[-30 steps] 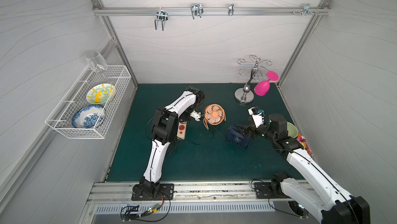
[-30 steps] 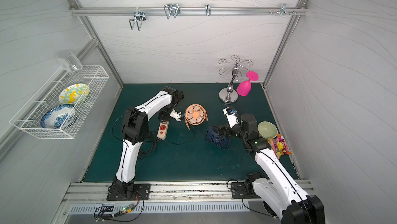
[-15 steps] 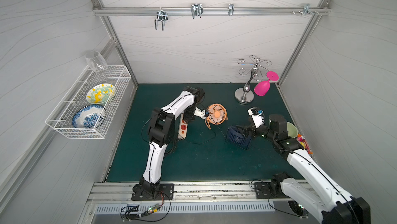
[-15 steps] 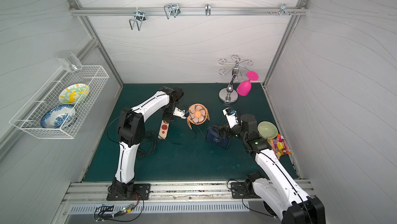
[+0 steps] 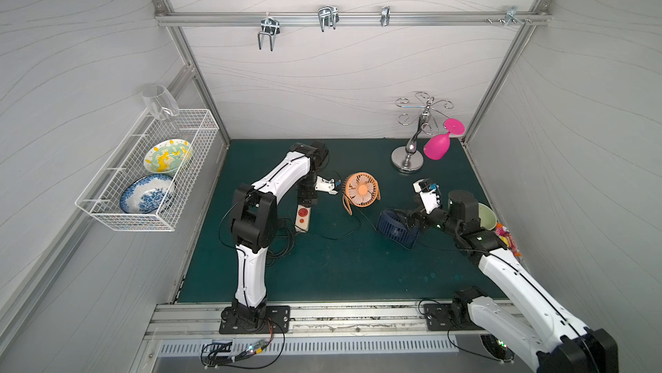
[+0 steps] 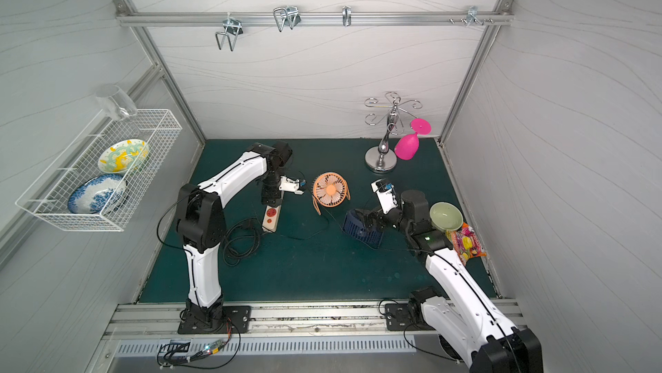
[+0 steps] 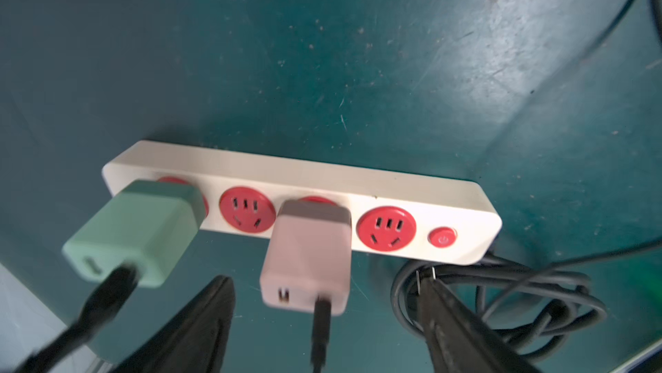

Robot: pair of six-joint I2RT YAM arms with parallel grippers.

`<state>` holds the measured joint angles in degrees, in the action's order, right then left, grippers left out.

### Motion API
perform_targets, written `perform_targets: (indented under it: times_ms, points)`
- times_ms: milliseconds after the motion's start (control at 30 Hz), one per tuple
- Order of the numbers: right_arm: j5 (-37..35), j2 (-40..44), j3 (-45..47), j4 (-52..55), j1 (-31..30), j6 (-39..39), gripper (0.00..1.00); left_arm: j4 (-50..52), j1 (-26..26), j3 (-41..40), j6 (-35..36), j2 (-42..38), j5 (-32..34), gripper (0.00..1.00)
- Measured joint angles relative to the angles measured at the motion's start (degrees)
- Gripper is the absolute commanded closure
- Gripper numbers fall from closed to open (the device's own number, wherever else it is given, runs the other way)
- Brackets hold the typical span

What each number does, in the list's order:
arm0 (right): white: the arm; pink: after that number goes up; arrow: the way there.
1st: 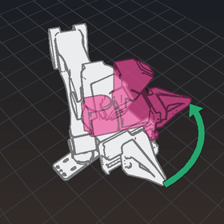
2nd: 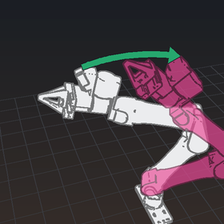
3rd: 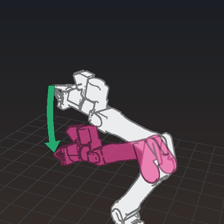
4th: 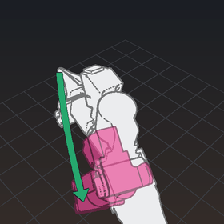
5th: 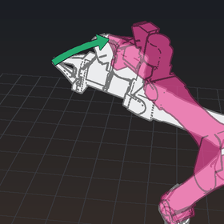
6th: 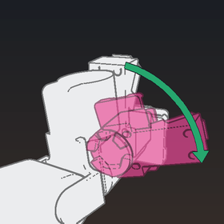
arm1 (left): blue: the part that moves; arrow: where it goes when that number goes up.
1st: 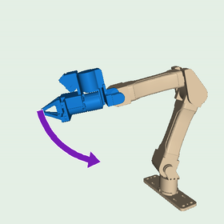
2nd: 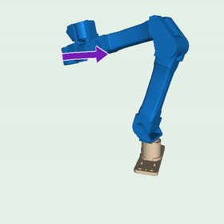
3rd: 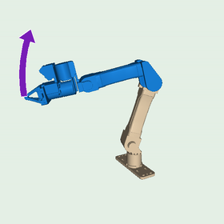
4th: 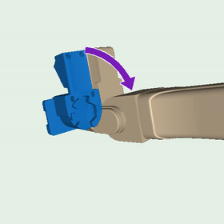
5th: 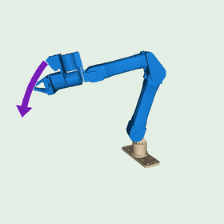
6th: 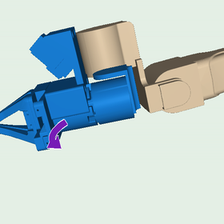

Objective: Plug the desk fan into the power strip
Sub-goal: Reset both arms

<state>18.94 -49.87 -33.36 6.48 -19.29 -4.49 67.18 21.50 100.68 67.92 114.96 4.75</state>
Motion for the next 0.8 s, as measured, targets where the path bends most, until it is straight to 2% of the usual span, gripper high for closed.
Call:
perform_targets:
  times_ms: [200, 333, 433, 667, 800]
  points:
    - [-0.5, 0.0, 0.0, 0.1, 0.0, 0.0, 0.01, 0.2, -3.4, 0.2, -3.6, -6.6, -7.3, 0.06]
    - [-2.1, 0.0, 0.0, 0.1, 0.0, 0.2, 0.01, -2.6, -8.0, 0.3, -10.4, -11.1, -12.8, 0.0]
    - [-4.3, -0.3, -0.6, 0.2, 0.1, 0.5, 0.01, -9.5, -13.2, -2.2, -18.5, -15.1, -16.4, 0.0]
    - [-11.8, -3.5, -4.8, 0.7, 3.7, 3.0, 0.01, -33.2, -24.9, -22.2, -38.9, -27.2, -19.7, 0.0]
    - [-15.2, -6.4, -7.8, 0.8, 8.2, 6.0, 0.01, -44.8, -27.4, -33.8, -47.7, -31.0, -20.4, 0.0]
